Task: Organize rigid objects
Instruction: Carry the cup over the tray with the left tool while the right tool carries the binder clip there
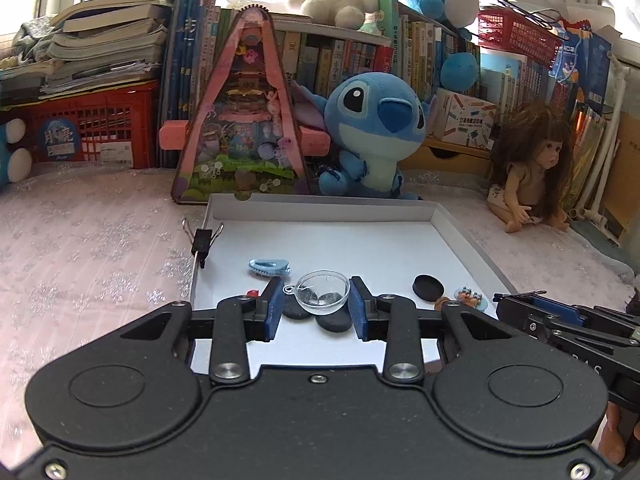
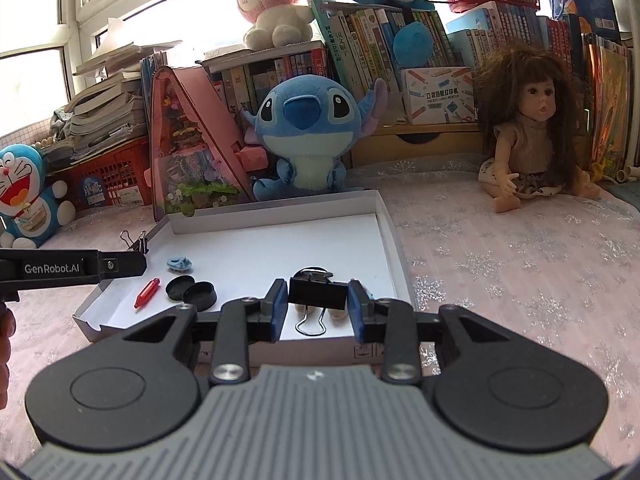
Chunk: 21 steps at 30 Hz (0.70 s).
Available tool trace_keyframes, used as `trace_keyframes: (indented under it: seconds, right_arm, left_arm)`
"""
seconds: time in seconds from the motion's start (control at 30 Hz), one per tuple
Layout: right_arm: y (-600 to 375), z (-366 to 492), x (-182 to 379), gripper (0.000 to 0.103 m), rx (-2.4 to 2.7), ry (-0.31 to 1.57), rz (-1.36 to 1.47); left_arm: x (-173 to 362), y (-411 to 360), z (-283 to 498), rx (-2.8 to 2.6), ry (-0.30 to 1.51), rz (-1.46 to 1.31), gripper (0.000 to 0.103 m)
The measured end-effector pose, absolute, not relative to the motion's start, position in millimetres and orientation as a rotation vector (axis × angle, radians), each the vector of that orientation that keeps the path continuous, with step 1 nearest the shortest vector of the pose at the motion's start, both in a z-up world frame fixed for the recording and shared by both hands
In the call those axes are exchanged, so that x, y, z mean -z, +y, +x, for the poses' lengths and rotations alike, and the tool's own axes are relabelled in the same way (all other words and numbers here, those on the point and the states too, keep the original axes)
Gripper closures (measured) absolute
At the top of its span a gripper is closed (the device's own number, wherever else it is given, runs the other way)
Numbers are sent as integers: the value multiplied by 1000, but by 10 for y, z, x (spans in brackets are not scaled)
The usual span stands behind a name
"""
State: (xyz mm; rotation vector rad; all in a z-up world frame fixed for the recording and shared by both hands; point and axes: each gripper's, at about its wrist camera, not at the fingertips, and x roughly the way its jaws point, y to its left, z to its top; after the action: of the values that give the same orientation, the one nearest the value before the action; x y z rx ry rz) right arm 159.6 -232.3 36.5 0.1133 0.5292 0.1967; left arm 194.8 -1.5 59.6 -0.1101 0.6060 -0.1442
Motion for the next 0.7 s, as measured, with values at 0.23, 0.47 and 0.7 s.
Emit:
trace_keyframes:
  seconds: [0.23,0.47,0.7]
  right_arm:
    - [-2427,2140,-482,66,-230,648,180]
    - [-2540,2575,-459,66,-201,712,247]
    - [-2536,2765,-306,66,-196,715,228]
  left_arm:
    - [-708,66,2504,192,673,-132,71]
    - [-562,168,2882,145,704,-136,71]
    - [-374,282,3157,104,732,-155,71]
